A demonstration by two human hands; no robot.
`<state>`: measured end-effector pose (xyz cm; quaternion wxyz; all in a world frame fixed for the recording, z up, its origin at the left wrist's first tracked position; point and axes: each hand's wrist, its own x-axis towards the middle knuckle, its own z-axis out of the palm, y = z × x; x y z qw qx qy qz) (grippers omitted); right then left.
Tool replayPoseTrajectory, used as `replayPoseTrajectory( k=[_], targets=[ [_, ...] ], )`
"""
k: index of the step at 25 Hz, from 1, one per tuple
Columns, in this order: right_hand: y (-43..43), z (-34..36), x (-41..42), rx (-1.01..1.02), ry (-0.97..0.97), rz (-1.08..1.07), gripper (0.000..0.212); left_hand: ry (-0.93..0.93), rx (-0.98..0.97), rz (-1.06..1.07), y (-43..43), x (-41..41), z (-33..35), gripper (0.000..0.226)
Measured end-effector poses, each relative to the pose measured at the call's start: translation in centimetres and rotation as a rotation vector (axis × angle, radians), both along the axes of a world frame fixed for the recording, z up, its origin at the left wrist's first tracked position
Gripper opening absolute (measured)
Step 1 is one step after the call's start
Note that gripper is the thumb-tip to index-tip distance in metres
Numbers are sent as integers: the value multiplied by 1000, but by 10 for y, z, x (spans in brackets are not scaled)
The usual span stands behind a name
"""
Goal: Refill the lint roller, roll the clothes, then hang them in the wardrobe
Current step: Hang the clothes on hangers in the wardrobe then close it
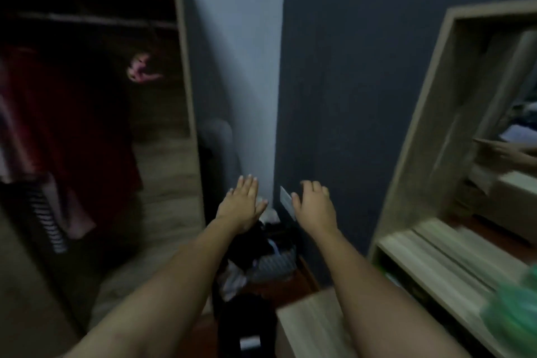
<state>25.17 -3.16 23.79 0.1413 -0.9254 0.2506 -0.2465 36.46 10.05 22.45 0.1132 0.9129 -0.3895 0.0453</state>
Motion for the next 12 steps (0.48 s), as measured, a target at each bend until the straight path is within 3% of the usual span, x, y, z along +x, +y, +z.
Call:
replayPoseTrajectory(
  k=[7, 12],
  targets=[
    [113, 126, 182, -114, -327, 325, 37, -315, -139, 113, 139, 158, 133, 67],
    [206, 209, 324, -196, -477, 450, 38, -531, -143, 215, 235, 283, 220, 93]
  ],
)
